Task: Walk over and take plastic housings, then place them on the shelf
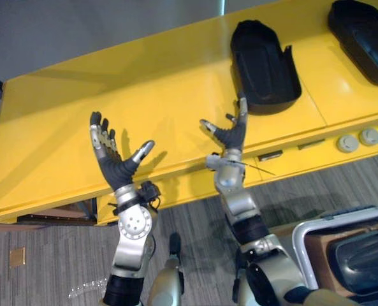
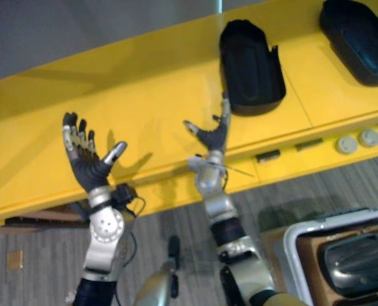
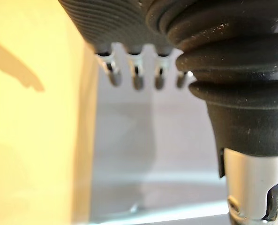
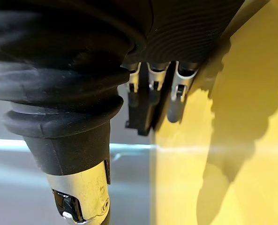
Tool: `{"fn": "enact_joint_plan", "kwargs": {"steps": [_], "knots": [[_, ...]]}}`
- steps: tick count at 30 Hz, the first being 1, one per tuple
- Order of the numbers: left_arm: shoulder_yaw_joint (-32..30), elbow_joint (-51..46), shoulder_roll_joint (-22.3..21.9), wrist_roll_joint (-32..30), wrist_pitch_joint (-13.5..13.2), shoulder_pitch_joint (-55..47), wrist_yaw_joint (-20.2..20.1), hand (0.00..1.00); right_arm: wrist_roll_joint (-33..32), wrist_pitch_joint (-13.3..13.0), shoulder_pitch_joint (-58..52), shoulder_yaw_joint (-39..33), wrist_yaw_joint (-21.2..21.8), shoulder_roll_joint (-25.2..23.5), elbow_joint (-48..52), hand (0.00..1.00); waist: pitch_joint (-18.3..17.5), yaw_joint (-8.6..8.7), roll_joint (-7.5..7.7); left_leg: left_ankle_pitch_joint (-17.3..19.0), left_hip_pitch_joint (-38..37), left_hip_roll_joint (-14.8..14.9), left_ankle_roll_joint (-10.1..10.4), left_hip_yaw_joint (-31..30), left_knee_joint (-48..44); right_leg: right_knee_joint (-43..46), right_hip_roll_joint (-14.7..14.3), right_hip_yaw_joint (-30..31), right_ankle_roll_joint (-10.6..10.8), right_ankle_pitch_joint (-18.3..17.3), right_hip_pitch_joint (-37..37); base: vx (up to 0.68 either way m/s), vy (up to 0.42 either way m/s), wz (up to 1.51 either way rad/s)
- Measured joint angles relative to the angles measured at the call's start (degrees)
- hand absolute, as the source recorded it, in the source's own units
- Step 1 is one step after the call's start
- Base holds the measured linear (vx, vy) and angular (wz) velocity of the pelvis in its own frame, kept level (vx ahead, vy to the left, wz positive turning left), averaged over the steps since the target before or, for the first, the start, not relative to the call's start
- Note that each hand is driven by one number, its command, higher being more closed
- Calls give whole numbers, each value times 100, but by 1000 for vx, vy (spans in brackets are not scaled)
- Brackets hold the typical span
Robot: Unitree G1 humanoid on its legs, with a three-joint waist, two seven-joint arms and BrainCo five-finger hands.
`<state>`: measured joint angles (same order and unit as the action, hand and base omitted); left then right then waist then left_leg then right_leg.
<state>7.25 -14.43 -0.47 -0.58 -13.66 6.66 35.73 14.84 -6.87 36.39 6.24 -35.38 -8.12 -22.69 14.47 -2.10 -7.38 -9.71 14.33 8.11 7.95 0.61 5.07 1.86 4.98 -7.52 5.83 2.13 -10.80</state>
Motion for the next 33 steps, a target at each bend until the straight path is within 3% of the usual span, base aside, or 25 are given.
{"fn": "enact_joint_plan", "kwargs": {"steps": [10, 18, 23, 26, 30, 33], "knots": [[8, 5, -1, -3, 1, 2, -38, 0, 36, 38, -69, -34, 6, -8, 100, 0, 6, 58, 45, 0, 1, 0, 0, 0, 1, -11, 1, 0, 5, 3, 3, 0, 0, 0], [12, 6, 8, -47, 3, 5, -253, 0, -796, -213, -727, 1104, 1326, 104, 948, 0, -16, 241, 143, 1, -43, 1, 2, 0, 1, -50, -3, -4, 14, 19, 80, 0, 0, 0], [-61, 5, 51, -39, -1, -24, -383, 0, -1915, -667, -831, 1437, 2066, 397, 2283, 0, -111, 278, 322, 16, -155, 14, 11, 48, 2, -65, -6, 24, 19, 22, 166, 0, -1, -5], [-156, 0, 232, -37, -5, -236, -513, 0, -2657, -896, -1218, 1256, 2408, 649, 3036, 0, -283, 301, 556, 92, -333, 17, -3, 184, 4, -149, -3, 143, 27, 22, 300, 10, 0, -19], [-282, -34, 234, -23, -5, -499, -628, 0, -4284, -1190, -2427, 499, 3043, 902, 4023, 0, -522, 322, 732, 116, -374, 14, -3, 258, 4, -173, -2, 211, 33, 20, 306, 11, -1, -9], [-452, -131, 226, -22, -4, -834, -723, 0, -4891, -1260, -3384, -105, 3360, 929, 4414, 0, -670, 445, 735, 164, -445, 14, -3, 346, 5, -226, -3, 315, 44, 24, 344, 21, -5, -19]]}}
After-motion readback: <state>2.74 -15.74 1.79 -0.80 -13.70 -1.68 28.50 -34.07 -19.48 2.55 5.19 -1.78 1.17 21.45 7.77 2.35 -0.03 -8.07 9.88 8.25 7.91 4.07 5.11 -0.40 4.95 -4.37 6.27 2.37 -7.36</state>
